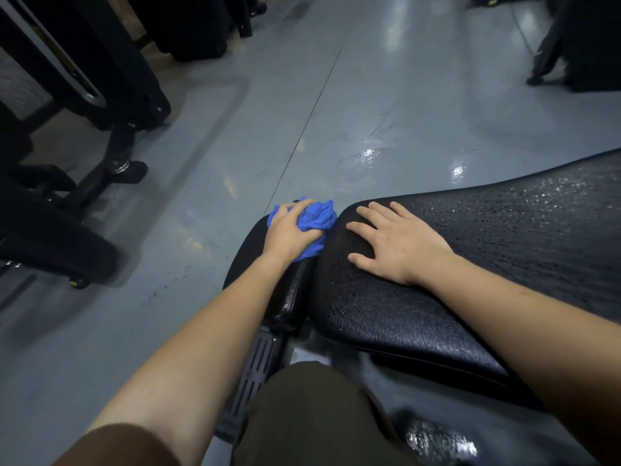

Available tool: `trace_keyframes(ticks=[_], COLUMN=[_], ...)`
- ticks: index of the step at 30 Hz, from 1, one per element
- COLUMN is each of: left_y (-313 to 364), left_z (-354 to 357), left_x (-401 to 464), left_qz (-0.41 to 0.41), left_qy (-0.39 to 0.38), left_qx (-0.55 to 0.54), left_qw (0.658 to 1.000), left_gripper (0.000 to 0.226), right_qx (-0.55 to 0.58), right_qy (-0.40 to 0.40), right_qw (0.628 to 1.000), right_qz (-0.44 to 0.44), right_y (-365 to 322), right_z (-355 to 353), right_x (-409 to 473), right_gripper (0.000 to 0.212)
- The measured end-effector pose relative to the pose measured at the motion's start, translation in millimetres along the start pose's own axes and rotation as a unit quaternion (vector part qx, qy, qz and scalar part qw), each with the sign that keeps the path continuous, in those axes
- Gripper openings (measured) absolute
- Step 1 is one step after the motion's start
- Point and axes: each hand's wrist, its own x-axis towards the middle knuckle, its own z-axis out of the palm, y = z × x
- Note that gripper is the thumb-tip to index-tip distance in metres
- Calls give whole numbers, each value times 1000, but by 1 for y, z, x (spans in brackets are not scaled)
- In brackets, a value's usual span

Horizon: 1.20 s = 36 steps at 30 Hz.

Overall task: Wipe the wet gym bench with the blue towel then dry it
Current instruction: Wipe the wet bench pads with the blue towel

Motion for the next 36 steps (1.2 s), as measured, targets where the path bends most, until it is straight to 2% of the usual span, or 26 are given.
trace_keyframes(ticks=[3, 7, 10, 12, 16, 20, 22, 25, 27, 29, 31, 36], left_y=[-10, -21, -28, -32, -25, -11, -1, 9, 5, -6, -22, -64], left_z=[-6, -18, -21, -21, -19, -13, -10, -10, -12, -17, -26, -46], left_x=[-31, -87, -128, -133, -99, -42, -11, 26, 44, 54, 60, 60], left_qz=[3, 20, 35, 35, 38, 25, 17, 1, -14, -29, -51, -111], left_qy=[-1, 10, 23, 22, -7, -27, -43, -70, -82, -90, -78, -51], left_qx=[-21, -25, -9, -6, -7, -16, -9, -13, -22, -40, -57, -150], left_qw=[1000, 999, 999, 999, 999, 999, 999, 997, 996, 995, 994, 981], left_gripper=[61, 56, 56, 56, 49, 56, 59, 47, 41, 47, 54, 48], right_qx=[0, -3, -5, -7, -8, -7, -8, -6, -4, -5, -3, -1], right_qy=[-6, -13, -12, -11, -13, -7, -8, -8, -9, -9, -7, -7], right_qw=[1000, 1000, 1000, 1000, 1000, 1000, 1000, 1000, 1000, 1000, 1000, 1000], right_qz=[-1, -2, -4, -6, -8, -8, -7, -6, -7, -8, -9, -7], right_y=[-1, -1, -1, -1, 0, 0, 0, 0, 1, 1, 1, 2], right_z=[-2, -3, -2, -2, -1, 0, 0, 0, 1, 1, 1, 2], right_x=[-1, -2, -2, -2, -1, 0, 1, 1, 2, 3, 2, 3], right_gripper=[75, 85, 75, 76, 82, 77, 87, 96, 96, 95, 94, 89])
